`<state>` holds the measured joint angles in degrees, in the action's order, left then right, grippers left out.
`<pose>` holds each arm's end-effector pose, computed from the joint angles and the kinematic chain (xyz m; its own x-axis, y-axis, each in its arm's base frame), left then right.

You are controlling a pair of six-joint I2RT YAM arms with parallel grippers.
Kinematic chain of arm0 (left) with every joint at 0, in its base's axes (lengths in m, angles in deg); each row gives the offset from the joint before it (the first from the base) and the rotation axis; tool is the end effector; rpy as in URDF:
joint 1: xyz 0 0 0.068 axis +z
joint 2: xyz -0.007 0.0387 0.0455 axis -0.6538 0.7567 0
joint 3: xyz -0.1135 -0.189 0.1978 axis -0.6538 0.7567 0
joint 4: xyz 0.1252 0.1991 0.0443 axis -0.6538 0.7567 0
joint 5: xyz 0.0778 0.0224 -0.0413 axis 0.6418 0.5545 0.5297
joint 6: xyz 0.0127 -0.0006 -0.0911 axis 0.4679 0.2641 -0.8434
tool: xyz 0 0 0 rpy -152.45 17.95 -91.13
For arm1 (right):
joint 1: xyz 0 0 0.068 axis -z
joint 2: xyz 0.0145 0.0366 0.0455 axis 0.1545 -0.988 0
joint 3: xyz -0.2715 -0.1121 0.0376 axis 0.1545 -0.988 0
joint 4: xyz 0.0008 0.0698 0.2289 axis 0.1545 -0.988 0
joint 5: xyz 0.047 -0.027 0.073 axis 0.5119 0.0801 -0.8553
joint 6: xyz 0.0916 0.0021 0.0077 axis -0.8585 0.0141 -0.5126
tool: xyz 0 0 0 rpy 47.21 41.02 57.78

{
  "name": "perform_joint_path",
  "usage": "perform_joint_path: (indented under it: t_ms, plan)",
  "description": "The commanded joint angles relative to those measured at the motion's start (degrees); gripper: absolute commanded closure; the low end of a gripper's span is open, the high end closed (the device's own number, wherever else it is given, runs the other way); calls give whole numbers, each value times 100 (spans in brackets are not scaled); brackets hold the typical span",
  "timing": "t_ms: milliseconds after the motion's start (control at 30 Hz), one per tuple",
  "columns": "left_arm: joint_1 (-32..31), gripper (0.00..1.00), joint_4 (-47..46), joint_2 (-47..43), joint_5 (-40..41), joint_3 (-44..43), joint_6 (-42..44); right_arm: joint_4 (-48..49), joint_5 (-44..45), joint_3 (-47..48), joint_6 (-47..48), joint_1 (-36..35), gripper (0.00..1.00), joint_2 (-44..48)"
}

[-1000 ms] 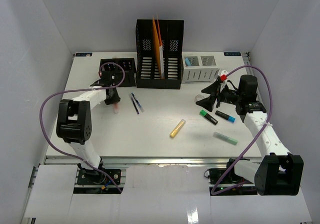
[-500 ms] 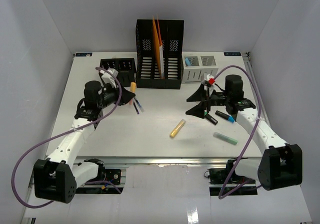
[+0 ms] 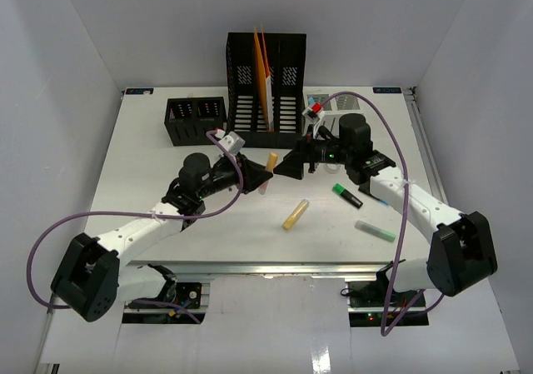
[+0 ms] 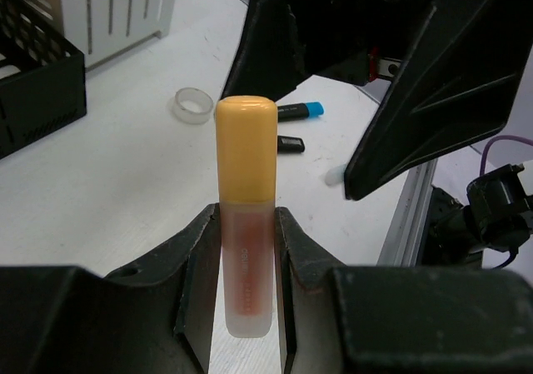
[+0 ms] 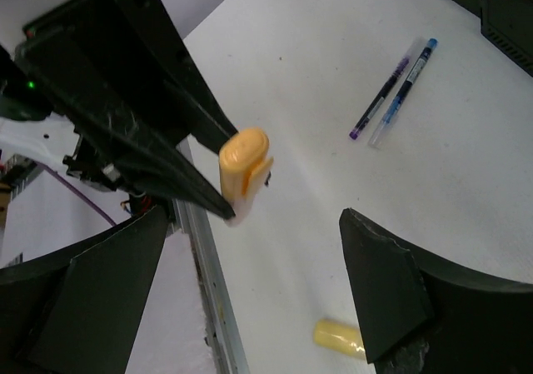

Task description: Organize the desk

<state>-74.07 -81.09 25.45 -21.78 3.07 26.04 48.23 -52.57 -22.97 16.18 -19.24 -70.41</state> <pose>0.2138 -0.1864 0.2997 -0.3639 -0.1110 -0.9248 0.7983 0.4743 -0.3711 0.2522 0.2001 0.3381 -0.5037 -0.0057 -0.8639 -0.8152 0.3341 0.4731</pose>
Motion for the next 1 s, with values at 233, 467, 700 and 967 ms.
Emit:
perform_joint_path:
  t_ms: [233, 467, 700, 967]
  plan:
    - [-616, 83, -491, 954, 862, -918, 124, 103, 1937, 164, -671, -34, 10, 222]
    - [-639, 83, -479, 1054, 1023, -1048, 170, 260, 1770, 26, -664, -26, 49, 340]
    - [-639, 47, -283, 1143, 1018, -1172, 106, 436, 1456, 49, -521, 17, 73, 276]
    - [-639, 9, 322, 927, 1184, -1324, 211, 469, 1231, 252, 355, 683, 86, 328]
